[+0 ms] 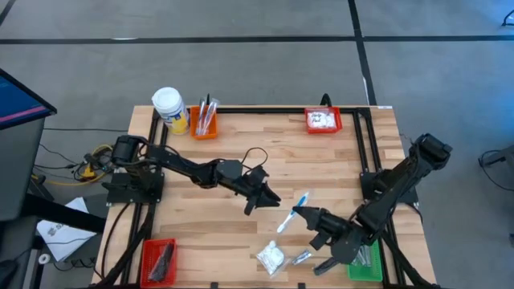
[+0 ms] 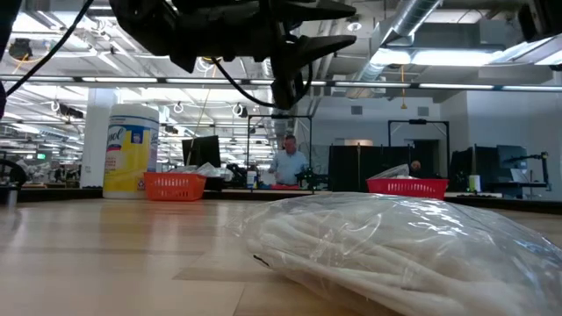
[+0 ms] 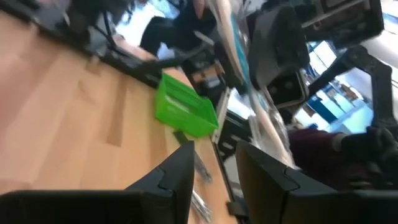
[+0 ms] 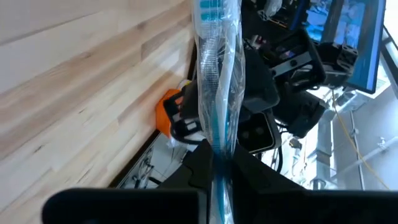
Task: Pick & Place Travel size toiletries
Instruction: Put the blue toothbrush into the orange bin
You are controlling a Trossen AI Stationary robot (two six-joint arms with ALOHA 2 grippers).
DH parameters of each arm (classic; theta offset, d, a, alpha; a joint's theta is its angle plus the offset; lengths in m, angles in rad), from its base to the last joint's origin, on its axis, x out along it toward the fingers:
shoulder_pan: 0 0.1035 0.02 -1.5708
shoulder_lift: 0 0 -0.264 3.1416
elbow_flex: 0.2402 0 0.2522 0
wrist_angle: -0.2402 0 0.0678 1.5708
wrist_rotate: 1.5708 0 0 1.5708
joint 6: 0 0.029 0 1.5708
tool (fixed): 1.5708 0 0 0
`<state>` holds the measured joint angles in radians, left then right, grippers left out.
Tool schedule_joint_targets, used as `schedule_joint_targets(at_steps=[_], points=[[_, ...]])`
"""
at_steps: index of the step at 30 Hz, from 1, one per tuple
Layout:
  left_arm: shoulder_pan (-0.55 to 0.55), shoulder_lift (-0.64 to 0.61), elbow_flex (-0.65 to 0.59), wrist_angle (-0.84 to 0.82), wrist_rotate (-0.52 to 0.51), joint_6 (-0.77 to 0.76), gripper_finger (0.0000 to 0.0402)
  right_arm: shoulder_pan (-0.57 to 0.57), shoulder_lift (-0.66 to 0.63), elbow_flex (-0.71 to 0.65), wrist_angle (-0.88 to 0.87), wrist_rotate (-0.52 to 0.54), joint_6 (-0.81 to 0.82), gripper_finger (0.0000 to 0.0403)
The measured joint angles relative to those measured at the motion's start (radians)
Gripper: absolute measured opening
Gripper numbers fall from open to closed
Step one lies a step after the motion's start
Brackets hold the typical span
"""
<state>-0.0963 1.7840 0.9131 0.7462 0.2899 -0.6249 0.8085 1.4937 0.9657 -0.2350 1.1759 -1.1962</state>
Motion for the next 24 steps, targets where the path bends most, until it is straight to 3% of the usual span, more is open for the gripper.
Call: schedule_joint_targets(at_steps=[24], points=[[-0.015,-0.006,0.000,0.047,0.006,0.042,0.0112,-0.082,-0.001,0.000,0.041,-0.008,-0.045,0.0021]])
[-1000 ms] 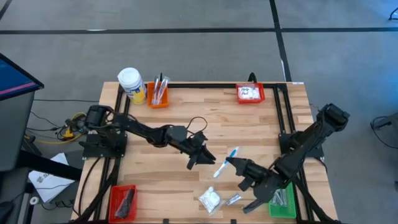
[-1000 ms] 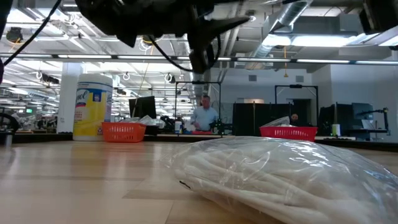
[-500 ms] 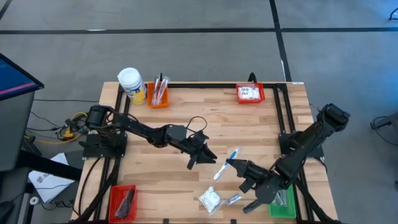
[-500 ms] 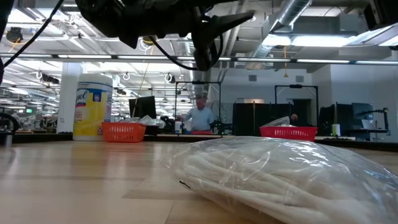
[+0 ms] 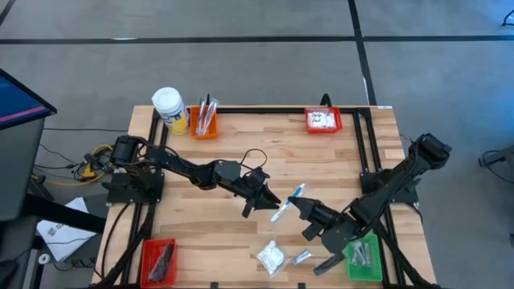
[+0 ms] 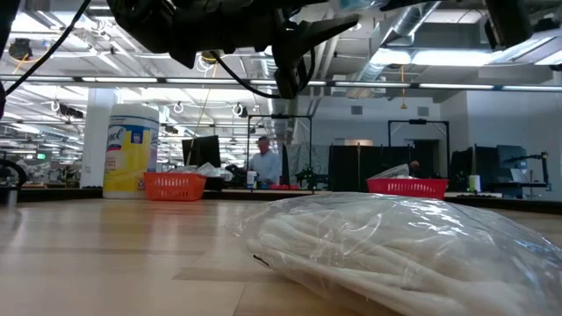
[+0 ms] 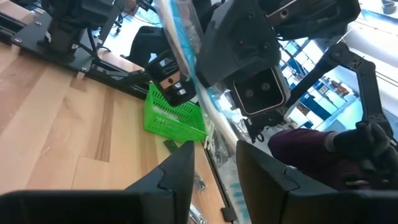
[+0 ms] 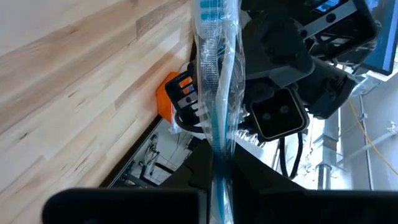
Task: Pick & Place Travel size toiletries
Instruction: Put the blue toothbrush into the orange bin
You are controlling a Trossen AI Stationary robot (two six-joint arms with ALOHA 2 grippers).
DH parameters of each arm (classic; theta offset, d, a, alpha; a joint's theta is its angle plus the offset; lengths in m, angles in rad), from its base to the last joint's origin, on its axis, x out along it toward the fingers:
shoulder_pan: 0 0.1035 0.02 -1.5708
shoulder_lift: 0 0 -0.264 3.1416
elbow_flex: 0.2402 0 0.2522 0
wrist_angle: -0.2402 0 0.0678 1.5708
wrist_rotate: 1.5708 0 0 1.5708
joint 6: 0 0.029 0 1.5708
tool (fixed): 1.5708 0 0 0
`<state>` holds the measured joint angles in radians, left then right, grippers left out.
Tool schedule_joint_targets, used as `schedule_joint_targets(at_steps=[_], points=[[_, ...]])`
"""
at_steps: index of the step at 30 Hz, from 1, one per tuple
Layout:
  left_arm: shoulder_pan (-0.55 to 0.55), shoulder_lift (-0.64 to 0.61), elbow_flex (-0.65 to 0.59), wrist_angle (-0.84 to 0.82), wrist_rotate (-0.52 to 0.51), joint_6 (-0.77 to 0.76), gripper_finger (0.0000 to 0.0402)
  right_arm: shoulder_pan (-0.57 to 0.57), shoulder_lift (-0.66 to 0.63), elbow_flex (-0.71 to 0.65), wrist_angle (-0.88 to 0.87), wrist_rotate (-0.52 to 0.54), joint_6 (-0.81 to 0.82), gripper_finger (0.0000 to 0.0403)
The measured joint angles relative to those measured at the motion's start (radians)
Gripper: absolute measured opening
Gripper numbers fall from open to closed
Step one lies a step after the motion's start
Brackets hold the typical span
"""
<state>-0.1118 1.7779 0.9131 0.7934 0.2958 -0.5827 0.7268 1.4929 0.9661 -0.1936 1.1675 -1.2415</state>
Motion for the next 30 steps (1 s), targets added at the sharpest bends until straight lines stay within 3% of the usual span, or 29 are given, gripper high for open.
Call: schedule_joint_targets(at_steps=[10,23,30], points=[[0.000,0.000,0.000,0.000,0.004,-0.002,0.0117,-0.032,0.000,0.000,0.001,-0.021,-0.008,0.0024],[0.000,0.000,0.000,0.002,0.002,0.000,0.0215,-0.050,0.000,0.000,0.003,-0.059,-0.008,0.0024],[0.000,0.000,0.000,0.009,-0.031,0.002,0.0208,-0.080,0.000,0.000,0.015,-0.104,-0.008,0.0021]])
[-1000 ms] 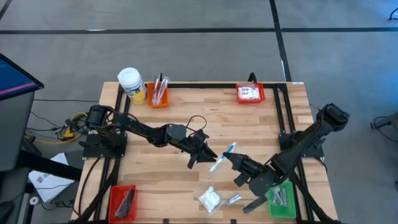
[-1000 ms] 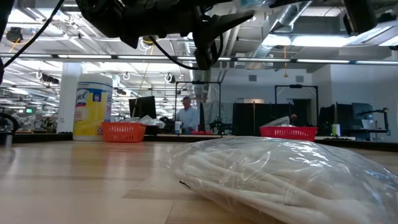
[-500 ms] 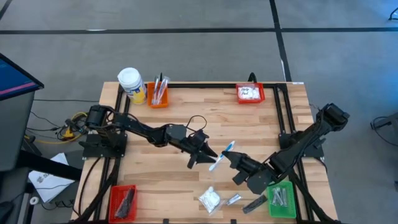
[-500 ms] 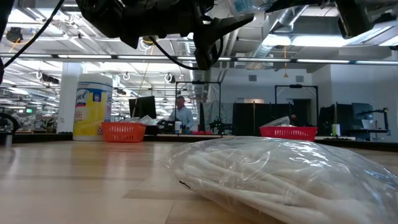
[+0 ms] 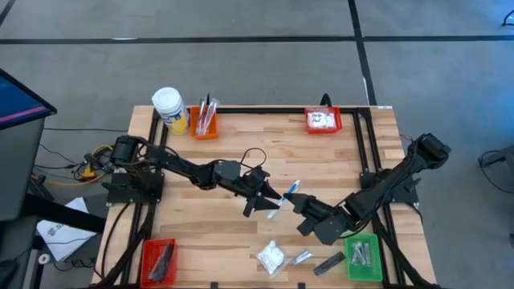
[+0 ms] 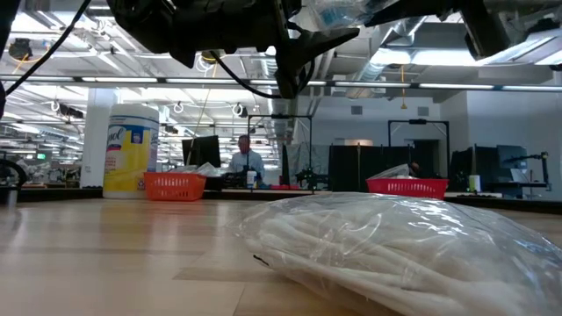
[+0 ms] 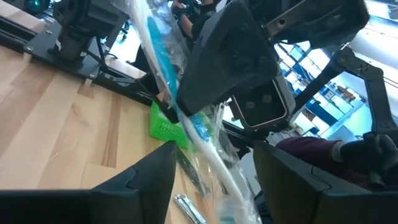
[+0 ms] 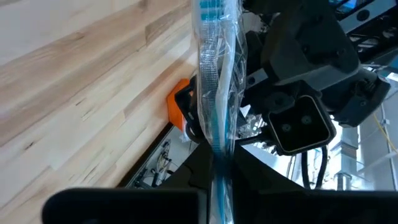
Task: Pick & Place Travel size toiletries
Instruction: Put the blue toothbrush into the orange bin
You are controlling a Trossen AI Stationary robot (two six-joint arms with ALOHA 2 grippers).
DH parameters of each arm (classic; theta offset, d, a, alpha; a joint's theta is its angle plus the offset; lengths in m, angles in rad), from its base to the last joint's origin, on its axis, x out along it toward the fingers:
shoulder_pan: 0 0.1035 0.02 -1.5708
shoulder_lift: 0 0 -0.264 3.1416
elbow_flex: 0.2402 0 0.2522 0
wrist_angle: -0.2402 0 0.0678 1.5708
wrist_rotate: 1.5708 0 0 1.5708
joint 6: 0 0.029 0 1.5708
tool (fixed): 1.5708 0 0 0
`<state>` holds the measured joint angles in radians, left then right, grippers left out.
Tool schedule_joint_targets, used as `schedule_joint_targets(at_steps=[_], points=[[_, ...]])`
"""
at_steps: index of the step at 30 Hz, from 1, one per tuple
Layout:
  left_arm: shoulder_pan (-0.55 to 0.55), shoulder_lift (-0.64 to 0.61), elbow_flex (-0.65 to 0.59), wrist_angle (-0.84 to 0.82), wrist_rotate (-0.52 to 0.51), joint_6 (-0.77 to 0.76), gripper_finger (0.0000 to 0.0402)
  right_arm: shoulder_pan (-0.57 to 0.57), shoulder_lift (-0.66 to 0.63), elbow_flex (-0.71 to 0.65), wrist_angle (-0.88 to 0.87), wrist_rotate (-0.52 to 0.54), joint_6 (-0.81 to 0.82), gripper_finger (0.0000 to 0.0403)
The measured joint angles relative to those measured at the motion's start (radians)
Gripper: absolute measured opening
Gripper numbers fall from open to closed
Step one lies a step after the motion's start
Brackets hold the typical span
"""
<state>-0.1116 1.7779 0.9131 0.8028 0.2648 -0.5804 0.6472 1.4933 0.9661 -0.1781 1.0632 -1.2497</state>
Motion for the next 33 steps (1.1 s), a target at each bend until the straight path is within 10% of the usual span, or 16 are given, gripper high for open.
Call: schedule_joint_targets(at_steps=[18,33], points=[[0.000,0.000,0.000,0.008,-0.011,0.026,0.0162,-0.008,0.000,0.000,0.060,-0.001,-0.060,0.0022],[0.001,0.000,0.000,-0.008,-0.011,-0.003,0.0016,-0.006,0.000,0.000,0.056,0.003,0.007,0.0051]])
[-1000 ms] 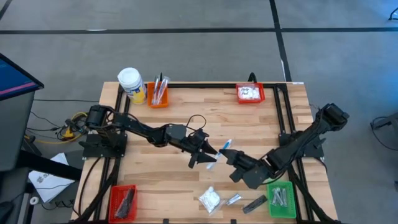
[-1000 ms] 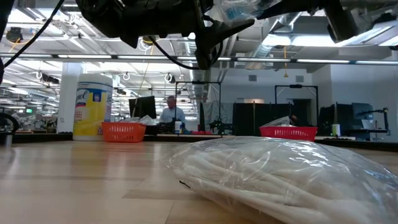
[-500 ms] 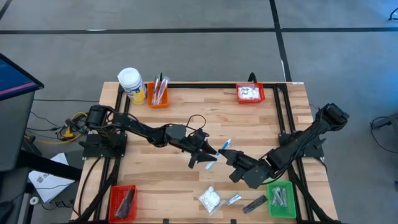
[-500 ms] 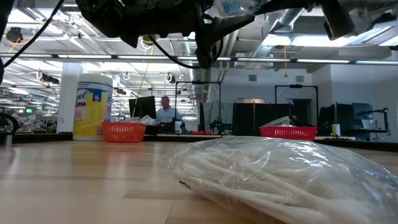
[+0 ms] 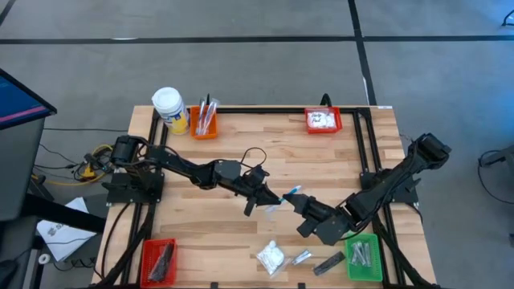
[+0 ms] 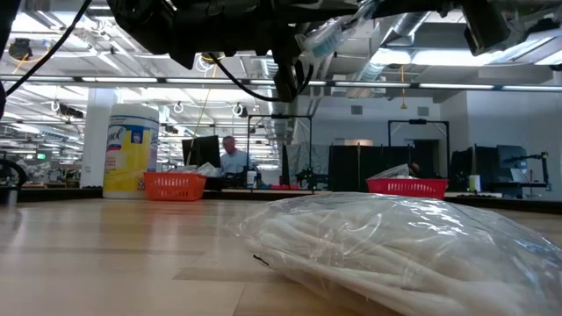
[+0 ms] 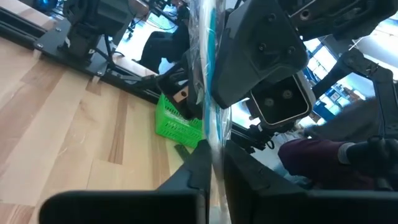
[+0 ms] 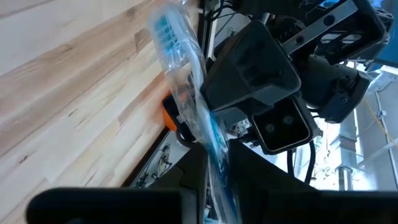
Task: Pick & Place Travel size toiletries
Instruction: Put the blue toothbrush into the orange bin
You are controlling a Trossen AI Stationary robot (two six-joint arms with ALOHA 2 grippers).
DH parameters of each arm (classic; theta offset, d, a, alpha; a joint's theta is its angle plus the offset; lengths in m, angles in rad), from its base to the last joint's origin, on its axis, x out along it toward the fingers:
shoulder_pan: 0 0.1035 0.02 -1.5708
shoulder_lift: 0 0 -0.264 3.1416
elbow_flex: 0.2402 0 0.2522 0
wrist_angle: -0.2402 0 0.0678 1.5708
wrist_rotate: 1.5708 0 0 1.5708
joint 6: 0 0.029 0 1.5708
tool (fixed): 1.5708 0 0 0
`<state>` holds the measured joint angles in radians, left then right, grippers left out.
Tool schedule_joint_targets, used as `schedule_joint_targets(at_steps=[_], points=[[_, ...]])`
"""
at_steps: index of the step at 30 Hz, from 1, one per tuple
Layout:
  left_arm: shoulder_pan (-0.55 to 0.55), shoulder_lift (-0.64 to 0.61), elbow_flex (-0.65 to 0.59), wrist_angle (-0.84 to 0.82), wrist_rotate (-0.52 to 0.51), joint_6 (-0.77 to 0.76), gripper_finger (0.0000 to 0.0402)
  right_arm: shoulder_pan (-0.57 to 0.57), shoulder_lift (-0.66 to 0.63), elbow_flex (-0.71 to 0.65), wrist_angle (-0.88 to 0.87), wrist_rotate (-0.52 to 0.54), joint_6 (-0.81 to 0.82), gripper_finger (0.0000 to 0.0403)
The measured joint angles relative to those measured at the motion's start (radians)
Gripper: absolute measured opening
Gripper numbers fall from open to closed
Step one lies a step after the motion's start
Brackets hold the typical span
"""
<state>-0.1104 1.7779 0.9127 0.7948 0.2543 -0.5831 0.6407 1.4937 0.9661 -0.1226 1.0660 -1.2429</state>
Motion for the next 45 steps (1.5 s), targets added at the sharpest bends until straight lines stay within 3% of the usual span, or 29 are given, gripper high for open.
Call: schedule_joint_targets(at_steps=[10,15,31,45], points=[[0.001,0.000,0.000,0.004,0.002,-0.001,0.0008,0.002,0.000,0.000,0.000,-0.001,0.137,0.0054],[0.001,0.000,0.000,0.009,0.003,-0.001,0.0008,0.019,0.000,0.000,0.005,0.005,0.199,0.0076],[0.000,0.000,0.002,0.018,0.004,0.005,0.0006,0.124,0.000,0.001,0.006,0.062,0.421,0.0260],[0.007,-0.011,0.001,-0.033,-0.143,0.052,0.0006,0.145,0.000,0.000,0.004,0.065,0.650,0.0270]])
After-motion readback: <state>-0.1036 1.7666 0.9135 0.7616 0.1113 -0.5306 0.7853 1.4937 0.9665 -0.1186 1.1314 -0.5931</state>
